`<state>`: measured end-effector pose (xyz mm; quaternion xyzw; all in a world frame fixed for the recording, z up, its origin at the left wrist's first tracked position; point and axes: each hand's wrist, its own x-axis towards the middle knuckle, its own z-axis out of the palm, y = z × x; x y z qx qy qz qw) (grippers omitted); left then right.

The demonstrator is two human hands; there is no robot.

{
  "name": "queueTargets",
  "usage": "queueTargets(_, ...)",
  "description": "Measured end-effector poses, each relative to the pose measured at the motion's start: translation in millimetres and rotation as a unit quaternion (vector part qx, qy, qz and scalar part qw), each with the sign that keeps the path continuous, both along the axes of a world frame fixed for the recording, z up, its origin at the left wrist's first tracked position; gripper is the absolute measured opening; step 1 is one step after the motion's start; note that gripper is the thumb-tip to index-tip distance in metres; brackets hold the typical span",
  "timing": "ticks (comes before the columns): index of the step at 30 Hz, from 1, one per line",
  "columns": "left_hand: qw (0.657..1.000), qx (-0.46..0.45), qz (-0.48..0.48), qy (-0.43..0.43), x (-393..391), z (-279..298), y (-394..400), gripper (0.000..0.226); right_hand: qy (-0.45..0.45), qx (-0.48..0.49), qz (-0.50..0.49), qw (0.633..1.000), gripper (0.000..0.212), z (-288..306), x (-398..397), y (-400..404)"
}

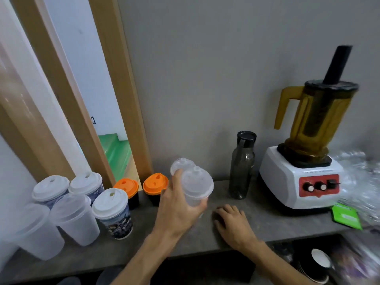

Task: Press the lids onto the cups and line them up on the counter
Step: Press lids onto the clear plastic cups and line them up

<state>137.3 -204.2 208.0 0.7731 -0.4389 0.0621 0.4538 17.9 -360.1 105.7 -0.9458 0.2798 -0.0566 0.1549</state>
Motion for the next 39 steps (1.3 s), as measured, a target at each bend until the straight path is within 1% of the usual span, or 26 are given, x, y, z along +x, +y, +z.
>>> queueTargets(2, 0.999, 0.017, -0.014, -0.036, 0, 20, -26, 0.088, -0.001, -0.021, 0.015, 1.000, 0.041, -6, -4, -1)
queueTargets(4, 0.996, 0.052, 0.000, -0.076, 6, 35, -56, 0.083, -0.011, -0.033, 0.017, 0.999, 0.046, -11, -7, 1)
queueTargets(5, 0.991, 0.084, 0.014, -0.103, 9, 39, -70, 0.080, -0.016, -0.035, 0.016, 0.999, 0.048, -13, -9, 1)
queueTargets(8, 0.963, 0.184, 0.047, -0.193, 19, 31, -104, 0.078, -0.026, -0.037, 0.020, 0.999, 0.052, -18, -11, 0)
queueTargets(10, 0.942, 0.245, 0.048, -0.222, 24, 18, -118, 0.083, -0.035, -0.043, 0.019, 0.998, 0.047, -20, -11, 0)
queueTargets(12, 0.925, 0.282, 0.054, -0.249, 28, 6, -125, 0.084, -0.052, -0.056, 0.017, 0.997, 0.043, -21, -11, -1)
queueTargets(14, 0.917, 0.299, 0.059, -0.257, 32, -2, -129, 0.083, -0.058, -0.062, 0.021, 0.996, 0.042, -23, -12, -1)
queueTargets(19, 0.903, 0.348, 0.066, -0.244, 35, -11, -130, 0.084, -0.058, -0.071, 0.031, 0.995, 0.044, -24, -12, -3)
queueTargets(24, 0.890, 0.349, 0.079, -0.282, 40, -7, -125, 0.084, -0.056, -0.070, 0.037, 0.995, 0.047, -24, -12, -3)
queueTargets(26, 0.889, 0.366, 0.070, -0.266, 38, -2, -119, 0.088, -0.051, -0.064, 0.041, 0.996, 0.047, -25, -12, -2)
queueTargets(28, 0.894, 0.360, 0.065, -0.260, 34, 6, -110, 0.088, -0.046, -0.058, 0.045, 0.996, 0.047, -25, -13, -3)
queueTargets(30, 0.902, 0.312, 0.063, -0.291, 26, 14, -92, 0.080, -0.046, -0.049, 0.049, 0.997, 0.045, -23, -12, -3)
queueTargets(31, 0.911, 0.270, 0.050, -0.308, 21, 17, -77, 0.071, -0.054, -0.044, 0.057, 0.996, 0.043, -24, -12, -1)
queueTargets(33, 0.933, 0.160, -0.003, -0.324, 10, 19, -38, 0.051, -0.094, -0.031, 0.086, 0.991, 0.038, -27, -16, 8)
queueTargets(34, 0.940, 0.108, -0.028, -0.323, 4, 16, -15, 0.042, -0.128, -0.031, 0.108, 0.985, 0.036, -29, -18, 16)
queueTargets(35, 0.945, 0.077, -0.042, -0.314, -1, 9, 11, 0.034, -0.171, -0.033, 0.135, 0.976, 0.034, -33, -20, 27)
queueTargets(37, 0.957, 0.062, -0.040, -0.280, -11, -17, 65, 0.025, -0.247, -0.045, 0.198, 0.947, 0.030, -44, -25, 57)
queueTargets(38, 0.963, 0.071, -0.029, -0.260, -14, -36, 91, 0.024, -0.257, -0.048, 0.233, 0.937, 0.028, -50, -25, 74)
queueTargets(39, 0.966, 0.093, -0.013, -0.239, -15, -57, 117, 0.023, -0.248, -0.046, 0.269, 0.930, 0.027, -59, -23, 90)
